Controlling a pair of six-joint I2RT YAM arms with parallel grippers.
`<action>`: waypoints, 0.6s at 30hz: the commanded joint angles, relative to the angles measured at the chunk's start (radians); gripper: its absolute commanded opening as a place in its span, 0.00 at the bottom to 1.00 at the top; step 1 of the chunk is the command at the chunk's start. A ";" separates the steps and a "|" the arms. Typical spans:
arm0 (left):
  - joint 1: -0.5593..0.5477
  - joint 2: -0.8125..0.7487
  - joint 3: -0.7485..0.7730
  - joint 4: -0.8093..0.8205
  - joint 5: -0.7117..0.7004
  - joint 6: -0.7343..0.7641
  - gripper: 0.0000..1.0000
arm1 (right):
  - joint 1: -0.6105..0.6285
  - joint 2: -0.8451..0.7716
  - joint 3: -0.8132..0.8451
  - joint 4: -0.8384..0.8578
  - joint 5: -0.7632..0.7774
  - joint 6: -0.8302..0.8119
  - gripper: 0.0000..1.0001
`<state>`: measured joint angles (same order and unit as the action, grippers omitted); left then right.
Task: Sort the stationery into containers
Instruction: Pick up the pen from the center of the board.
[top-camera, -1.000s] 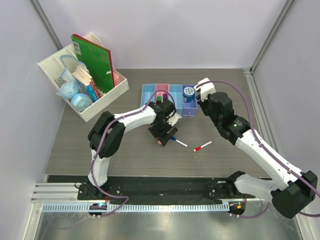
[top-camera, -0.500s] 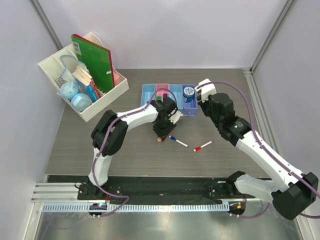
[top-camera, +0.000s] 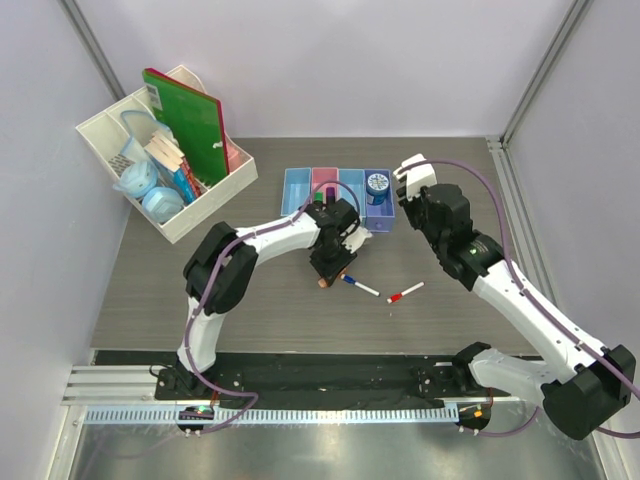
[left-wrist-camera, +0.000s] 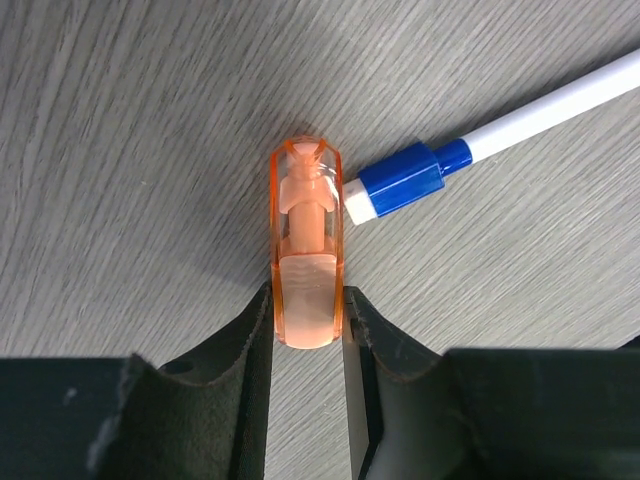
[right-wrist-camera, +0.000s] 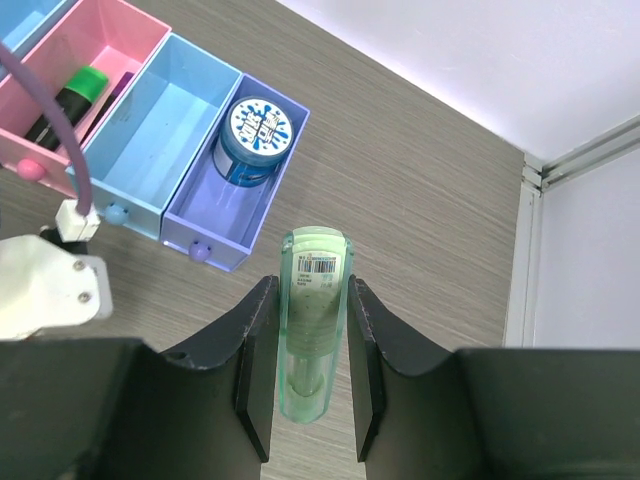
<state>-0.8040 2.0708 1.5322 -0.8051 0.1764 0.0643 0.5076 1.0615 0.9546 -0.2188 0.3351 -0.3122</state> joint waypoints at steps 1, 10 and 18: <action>-0.004 -0.057 -0.061 0.018 -0.041 0.031 0.00 | -0.020 0.026 0.018 0.090 -0.002 0.008 0.01; -0.001 -0.238 -0.149 0.093 -0.238 0.130 0.00 | -0.061 0.202 0.085 0.154 -0.057 0.137 0.01; -0.001 -0.327 -0.155 0.119 -0.354 0.190 0.00 | -0.070 0.422 0.228 0.213 -0.175 0.263 0.01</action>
<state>-0.8043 1.8103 1.3808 -0.7357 -0.0860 0.1963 0.4404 1.4109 1.0840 -0.1101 0.2413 -0.1444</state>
